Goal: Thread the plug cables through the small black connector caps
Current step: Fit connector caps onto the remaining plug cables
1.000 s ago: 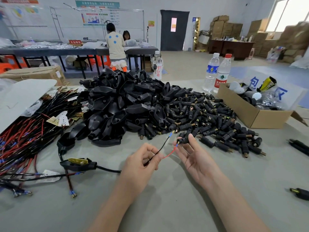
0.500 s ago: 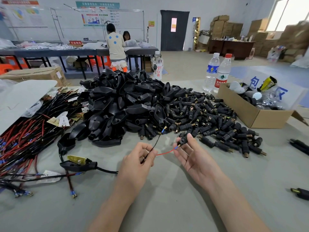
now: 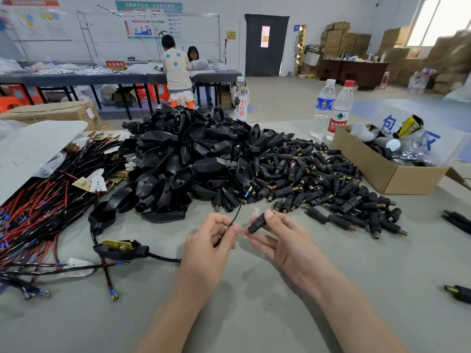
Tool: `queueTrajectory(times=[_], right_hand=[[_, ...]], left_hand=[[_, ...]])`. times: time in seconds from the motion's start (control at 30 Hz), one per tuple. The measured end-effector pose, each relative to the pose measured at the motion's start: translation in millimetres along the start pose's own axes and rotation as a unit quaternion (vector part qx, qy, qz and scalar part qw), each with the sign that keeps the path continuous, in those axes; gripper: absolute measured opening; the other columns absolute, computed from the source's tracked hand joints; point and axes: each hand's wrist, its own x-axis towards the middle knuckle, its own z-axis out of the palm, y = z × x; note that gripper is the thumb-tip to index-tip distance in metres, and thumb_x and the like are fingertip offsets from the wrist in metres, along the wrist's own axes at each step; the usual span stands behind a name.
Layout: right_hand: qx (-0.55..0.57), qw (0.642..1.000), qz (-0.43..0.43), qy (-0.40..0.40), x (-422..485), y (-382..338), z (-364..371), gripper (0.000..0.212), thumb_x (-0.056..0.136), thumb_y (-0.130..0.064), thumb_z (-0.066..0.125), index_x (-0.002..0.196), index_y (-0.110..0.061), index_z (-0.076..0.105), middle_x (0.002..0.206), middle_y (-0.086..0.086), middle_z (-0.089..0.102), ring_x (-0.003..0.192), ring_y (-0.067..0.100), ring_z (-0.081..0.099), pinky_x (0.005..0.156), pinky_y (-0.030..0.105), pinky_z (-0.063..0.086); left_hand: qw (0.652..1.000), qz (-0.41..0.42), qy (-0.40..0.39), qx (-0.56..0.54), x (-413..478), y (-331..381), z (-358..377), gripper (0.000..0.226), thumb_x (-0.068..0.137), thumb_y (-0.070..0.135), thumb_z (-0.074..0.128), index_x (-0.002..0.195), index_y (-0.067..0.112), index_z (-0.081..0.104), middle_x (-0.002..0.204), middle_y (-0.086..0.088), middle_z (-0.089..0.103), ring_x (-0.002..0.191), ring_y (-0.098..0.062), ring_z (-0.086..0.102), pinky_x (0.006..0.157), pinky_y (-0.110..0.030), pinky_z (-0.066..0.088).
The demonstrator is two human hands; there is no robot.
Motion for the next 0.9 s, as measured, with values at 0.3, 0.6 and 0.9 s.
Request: queueTrajectory(times=[0.3, 0.6, 0.9], right_hand=[[-0.116, 0.992, -0.04, 0.017, -3.1, 4.8, 3.1, 0.033, 0.084, -0.043, 0.068, 0.099, -0.014, 0.069, 0.108, 0.01, 0.075, 0.098, 0.029, 0.074, 0.068, 0.028, 0.059], [-0.096, 0.993, -0.036, 0.057, -2.1, 2.2, 2.9, 0.016, 0.1, -0.024, 0.059, 0.107, -0.021, 0.073, 0.099, 0.004, 0.076, 0.091, 0.036, 0.074, 0.066, 0.032, 0.06], [0.023, 0.993, -0.046, 0.104, 7.0, -2.0, -7.9, 0.015, 0.1, -0.017, 0.058, 0.11, -0.011, 0.067, 0.11, 0.017, 0.074, 0.094, 0.037, 0.074, 0.068, 0.03, 0.061]], left_hand=[[0.998, -0.027, -0.011, -0.062, 0.5, 7.0, -2.5, 0.013, 0.098, 0.038, 0.061, 0.086, 0.033, 0.059, 0.072, 0.002, 0.067, 0.048, -0.012, 0.047, 0.048, -0.029, 0.041], [0.998, 0.006, -0.039, -0.056, -3.0, 8.7, -3.9, 0.036, 0.1, 0.052, 0.041, 0.092, 0.027, 0.065, 0.086, 0.001, 0.069, 0.072, -0.017, 0.065, 0.064, -0.029, 0.05], [0.988, -0.049, -0.059, -0.132, 3.4, 16.1, -10.7, 0.053, 0.097, 0.051, 0.037, 0.057, 0.023, 0.059, 0.111, 0.008, 0.072, 0.11, -0.008, 0.062, 0.099, -0.027, 0.041]])
